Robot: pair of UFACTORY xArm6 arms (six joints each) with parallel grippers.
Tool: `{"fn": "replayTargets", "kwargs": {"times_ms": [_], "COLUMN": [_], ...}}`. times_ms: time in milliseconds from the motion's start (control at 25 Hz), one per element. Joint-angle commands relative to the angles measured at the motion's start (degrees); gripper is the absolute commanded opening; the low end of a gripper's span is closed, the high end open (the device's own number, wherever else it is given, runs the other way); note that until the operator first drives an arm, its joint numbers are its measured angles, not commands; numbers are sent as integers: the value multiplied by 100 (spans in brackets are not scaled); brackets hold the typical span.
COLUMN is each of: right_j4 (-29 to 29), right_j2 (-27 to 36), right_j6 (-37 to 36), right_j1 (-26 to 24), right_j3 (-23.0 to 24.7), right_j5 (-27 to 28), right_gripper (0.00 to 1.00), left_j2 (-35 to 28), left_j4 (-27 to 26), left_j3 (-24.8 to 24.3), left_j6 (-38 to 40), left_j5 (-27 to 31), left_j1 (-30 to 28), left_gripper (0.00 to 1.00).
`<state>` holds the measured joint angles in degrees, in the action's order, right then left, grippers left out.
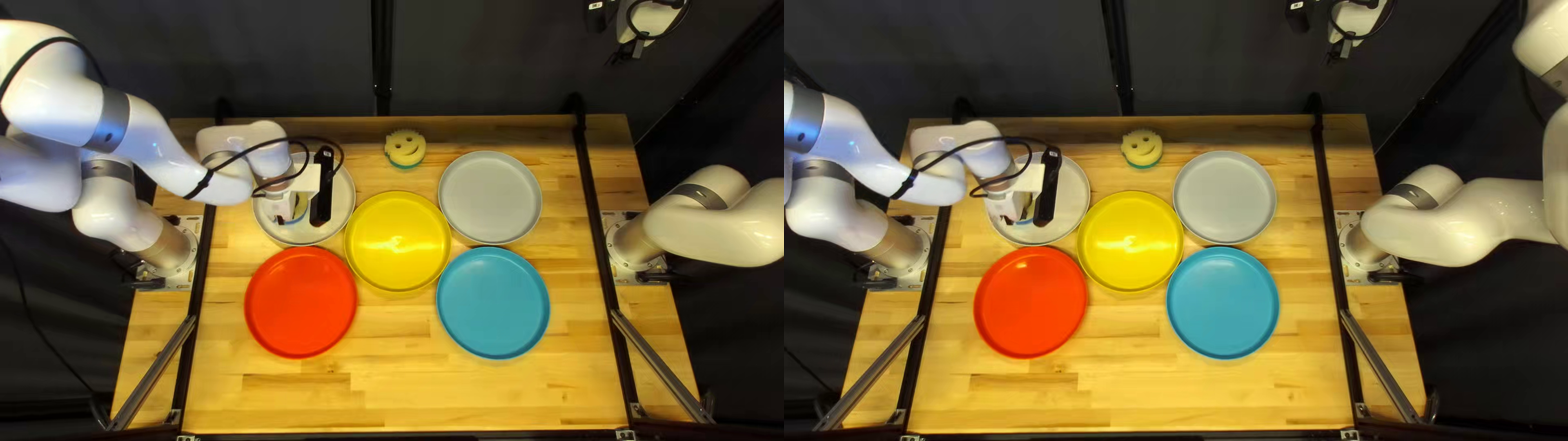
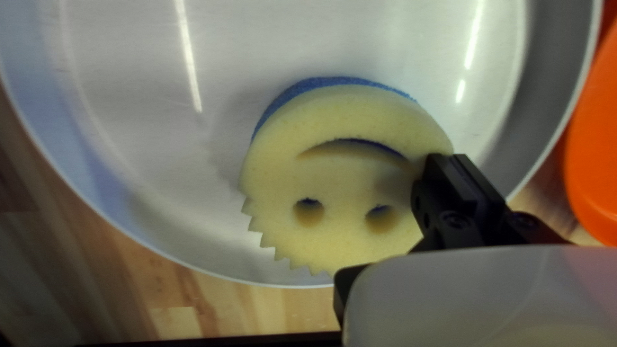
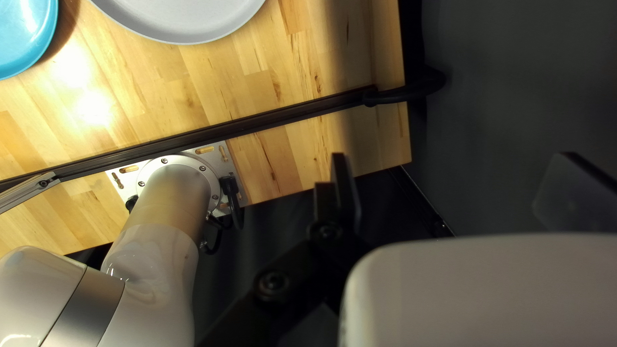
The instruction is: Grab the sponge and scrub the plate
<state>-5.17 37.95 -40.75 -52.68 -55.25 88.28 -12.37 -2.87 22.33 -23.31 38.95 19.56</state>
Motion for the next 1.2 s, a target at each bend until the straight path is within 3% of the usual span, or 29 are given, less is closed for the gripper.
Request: {"fn": "replayTargets", "kwargs": {"times_ms": [40,200,440,800,1000,1200], "right_j4": [0,0,0,0,0,0], "right_j2": [0,0,0,0,0,0], "right_j6": [0,0,0,0,0,0], "right_j1": [0,0,0,0,0,0], "right_j3": [0,0,0,0,0,0], "right_j5": [0,0,0,0,0,0], "right_gripper": [100,100,100,100,100,100], "left_j2": [296,478,717,398,438,769], "left_j4": [22,6,-312,-548,-490,-505], "left_j3": [296,457,531,458,614,761], "left_j6": [-138,-187,-85,370,388,-111], "left_j5": [-63,-124,-313,-116,-26,-171], "left_j1": [153,156,-382,-1179,-1160,-645], "left_gripper": [0,0,0,0,0,0]}}
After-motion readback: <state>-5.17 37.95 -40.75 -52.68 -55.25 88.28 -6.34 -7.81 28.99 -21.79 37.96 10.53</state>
